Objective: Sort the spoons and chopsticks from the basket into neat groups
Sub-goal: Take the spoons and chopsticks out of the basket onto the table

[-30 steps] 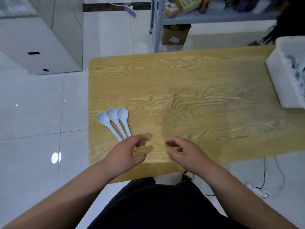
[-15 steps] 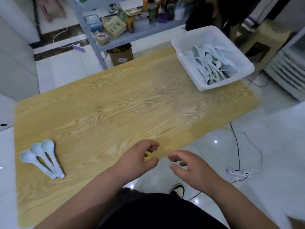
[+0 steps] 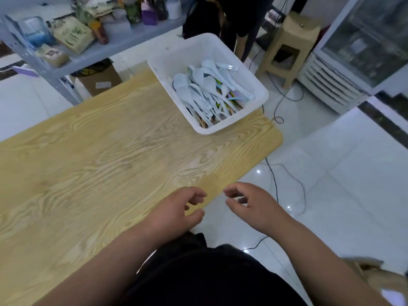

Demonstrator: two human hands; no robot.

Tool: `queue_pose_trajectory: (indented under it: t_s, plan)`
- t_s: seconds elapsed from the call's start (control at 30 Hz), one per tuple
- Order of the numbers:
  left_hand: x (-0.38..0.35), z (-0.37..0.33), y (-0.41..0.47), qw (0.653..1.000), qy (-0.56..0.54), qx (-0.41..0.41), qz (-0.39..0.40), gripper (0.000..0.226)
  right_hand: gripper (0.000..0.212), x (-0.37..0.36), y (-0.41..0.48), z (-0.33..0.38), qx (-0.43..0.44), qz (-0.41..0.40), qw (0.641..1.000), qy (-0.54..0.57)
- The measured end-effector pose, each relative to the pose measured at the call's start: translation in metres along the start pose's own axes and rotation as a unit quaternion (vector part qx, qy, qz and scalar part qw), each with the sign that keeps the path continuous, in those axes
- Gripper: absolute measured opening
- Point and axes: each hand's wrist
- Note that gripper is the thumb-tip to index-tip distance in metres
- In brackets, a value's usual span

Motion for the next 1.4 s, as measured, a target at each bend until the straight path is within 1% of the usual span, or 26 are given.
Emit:
queue_pose_trajectory:
  t_s: [0.1,0.27,0.4,0.47,0.6,0.7,0.87,0.97,1.03,1.07,1.17,1.23,1.27,1.33,1.37,1.4]
  plan:
    - [0.005,-0.012,0.035,1.0,0.004,-0.002,0.024,0.037,0.019,0.026,0.02,-0.003,-0.006,-0.018,1.0,-0.001]
    - [0.016,-0.04,0.092,1.0,-0.013,-0.005,-0.026,0.034,0.018,0.06,0.056,-0.015,0.007,0.005,1.0,0.015]
    - [0.013,-0.066,0.137,0.996,-0.024,0.011,-0.084,0.031,0.022,0.093,0.096,-0.037,0.046,0.072,0.996,-0.011]
    - [0.007,-0.081,0.155,0.991,-0.033,0.027,-0.127,0.029,0.023,0.117,0.121,-0.047,0.074,0.11,0.991,-0.031]
    - [-0.018,-0.108,0.179,0.967,-0.066,0.074,-0.233,0.028,0.024,0.165,0.167,-0.057,0.13,0.153,0.978,-0.05]
    - [-0.037,-0.122,0.192,0.954,-0.089,0.1,-0.27,0.027,0.02,0.19,0.2,-0.056,0.166,0.178,0.967,-0.077]
    - [-0.049,-0.123,0.201,0.944,-0.077,0.137,-0.289,0.028,0.016,0.211,0.238,-0.046,0.191,0.185,0.961,-0.071]
    - [-0.047,-0.117,0.202,0.941,-0.085,0.157,-0.287,0.028,0.012,0.21,0.268,-0.034,0.187,0.179,0.961,-0.093]
    - [-0.036,-0.112,0.206,0.938,-0.096,0.172,-0.286,0.034,0.012,0.205,0.29,-0.025,0.182,0.163,0.962,-0.122]
    - [-0.027,-0.109,0.211,0.934,-0.097,0.182,-0.292,0.037,0.016,0.201,0.302,-0.02,0.174,0.153,0.963,-0.141]
    - [0.003,-0.095,0.237,0.922,-0.062,0.219,-0.312,0.036,0.039,0.188,0.337,-0.008,0.152,0.111,0.955,-0.229]
    - [0.023,-0.083,0.264,0.919,-0.022,0.261,-0.293,0.04,0.045,0.177,0.358,0.0,0.135,0.078,0.942,-0.296]
    - [0.032,-0.078,0.279,0.916,-0.011,0.286,-0.282,0.038,0.048,0.172,0.367,0.003,0.122,0.07,0.935,-0.326]
    - [0.044,-0.067,0.309,0.906,0.0,0.334,-0.258,0.025,0.056,0.163,0.385,0.006,0.096,0.07,0.918,-0.378]
    - [0.047,-0.062,0.323,0.9,-0.016,0.351,-0.257,0.018,0.06,0.16,0.391,0.007,0.085,0.072,0.911,-0.398]
    - [0.05,-0.057,0.334,0.9,0.002,0.363,-0.242,0.019,0.063,0.158,0.396,0.007,0.076,0.073,0.904,-0.415]
Point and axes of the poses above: each hand's wrist, its own y-axis towards the middle knuckle, its own x-axis out of the back of the hand, z = x × y, and after that the axes turned 5 degrees about -y, right-handed
